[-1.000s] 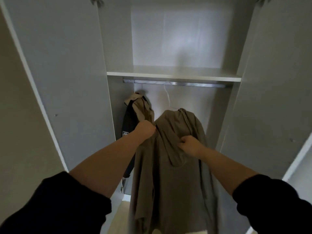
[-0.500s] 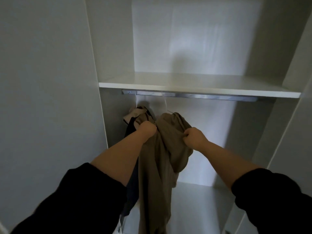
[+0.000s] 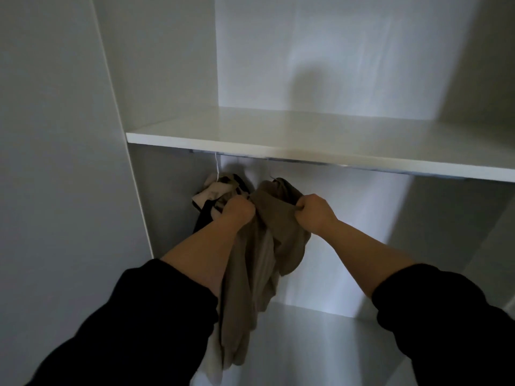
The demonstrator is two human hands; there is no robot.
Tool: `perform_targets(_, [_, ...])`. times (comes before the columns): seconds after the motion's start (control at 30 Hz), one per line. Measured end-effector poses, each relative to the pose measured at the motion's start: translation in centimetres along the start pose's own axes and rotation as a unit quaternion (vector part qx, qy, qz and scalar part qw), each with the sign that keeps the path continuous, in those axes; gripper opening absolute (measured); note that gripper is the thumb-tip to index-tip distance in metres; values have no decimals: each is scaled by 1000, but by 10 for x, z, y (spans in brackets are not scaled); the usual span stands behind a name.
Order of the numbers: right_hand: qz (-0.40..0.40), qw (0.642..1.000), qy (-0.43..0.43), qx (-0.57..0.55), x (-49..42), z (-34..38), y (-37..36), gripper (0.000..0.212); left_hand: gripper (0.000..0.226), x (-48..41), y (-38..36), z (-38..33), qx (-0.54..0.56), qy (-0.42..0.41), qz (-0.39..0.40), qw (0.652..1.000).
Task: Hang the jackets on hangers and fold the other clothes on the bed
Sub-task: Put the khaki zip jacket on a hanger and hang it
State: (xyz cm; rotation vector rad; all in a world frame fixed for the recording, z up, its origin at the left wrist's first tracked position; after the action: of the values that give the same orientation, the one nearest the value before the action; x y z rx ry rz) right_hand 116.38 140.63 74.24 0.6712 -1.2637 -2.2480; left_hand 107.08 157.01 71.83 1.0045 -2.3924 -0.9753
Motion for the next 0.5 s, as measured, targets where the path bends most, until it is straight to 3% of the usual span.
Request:
perform_targets(0.2, [37, 998, 43, 4, -38, -11, -3, 21, 37, -21, -3, -6, 45, 32, -69, 996])
perform_targets(0.33, [50, 996, 75, 11, -54, -14, -6, 17, 38, -25, -11, -4, 24, 64, -91, 993])
perform_targets(0.43, [58, 994, 97, 7, -61, -15, -10, 12, 38, -26, -18, -7, -50, 79, -86, 992])
perform_targets(0.5, [63, 992, 108, 6, -65, -17, -12, 14, 37, -28, -24, -6, -23, 93, -89, 991])
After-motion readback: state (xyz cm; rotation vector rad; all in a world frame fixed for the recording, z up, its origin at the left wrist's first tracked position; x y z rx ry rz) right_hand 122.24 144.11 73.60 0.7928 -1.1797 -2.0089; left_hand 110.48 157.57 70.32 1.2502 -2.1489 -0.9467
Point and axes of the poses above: each hand's wrist, its own x-axis away from the middle knuckle, its own y-axis out of the back of the hand, z = x × y, the point moved 5 cm from there along -x, towards the middle knuckle, and after that the axes turned 3 degrees about x, right-handed, at the moved point
